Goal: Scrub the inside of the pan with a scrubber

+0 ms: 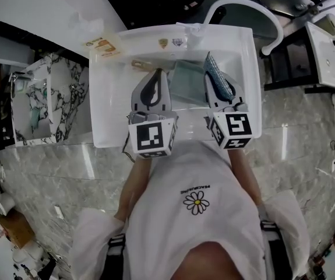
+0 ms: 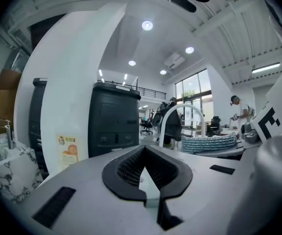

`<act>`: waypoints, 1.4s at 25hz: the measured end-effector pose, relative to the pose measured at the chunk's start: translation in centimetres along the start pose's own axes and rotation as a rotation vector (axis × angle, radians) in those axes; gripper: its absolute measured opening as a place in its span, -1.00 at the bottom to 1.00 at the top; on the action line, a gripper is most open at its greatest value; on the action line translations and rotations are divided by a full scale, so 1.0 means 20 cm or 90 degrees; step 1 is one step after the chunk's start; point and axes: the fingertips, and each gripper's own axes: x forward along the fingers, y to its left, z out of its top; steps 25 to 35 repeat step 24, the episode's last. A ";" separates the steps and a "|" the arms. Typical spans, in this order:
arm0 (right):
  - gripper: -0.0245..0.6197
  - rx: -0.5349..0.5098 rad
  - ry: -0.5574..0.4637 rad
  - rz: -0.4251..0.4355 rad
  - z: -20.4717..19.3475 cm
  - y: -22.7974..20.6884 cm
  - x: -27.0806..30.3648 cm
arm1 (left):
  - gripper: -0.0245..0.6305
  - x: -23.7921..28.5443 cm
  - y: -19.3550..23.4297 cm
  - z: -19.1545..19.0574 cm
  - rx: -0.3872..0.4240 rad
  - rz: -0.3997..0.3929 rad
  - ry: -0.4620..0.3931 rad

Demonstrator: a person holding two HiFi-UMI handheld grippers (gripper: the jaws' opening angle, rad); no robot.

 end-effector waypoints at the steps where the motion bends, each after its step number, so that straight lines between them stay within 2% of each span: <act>1: -0.75 -0.004 -0.002 0.001 0.00 0.01 0.00 | -0.88 0.00 0.01 0.00 -0.003 0.004 0.000; 9: -0.75 -0.007 -0.015 -0.002 0.02 0.00 0.00 | -0.88 0.01 0.04 -0.01 0.014 0.019 0.001; 21: -0.75 -0.008 -0.005 -0.011 0.01 -0.01 0.01 | -0.88 0.00 0.08 -0.02 0.012 0.037 0.000; 35: -0.75 -0.008 -0.007 -0.012 0.00 -0.01 0.01 | -0.88 -0.01 0.09 -0.02 0.012 0.038 -0.001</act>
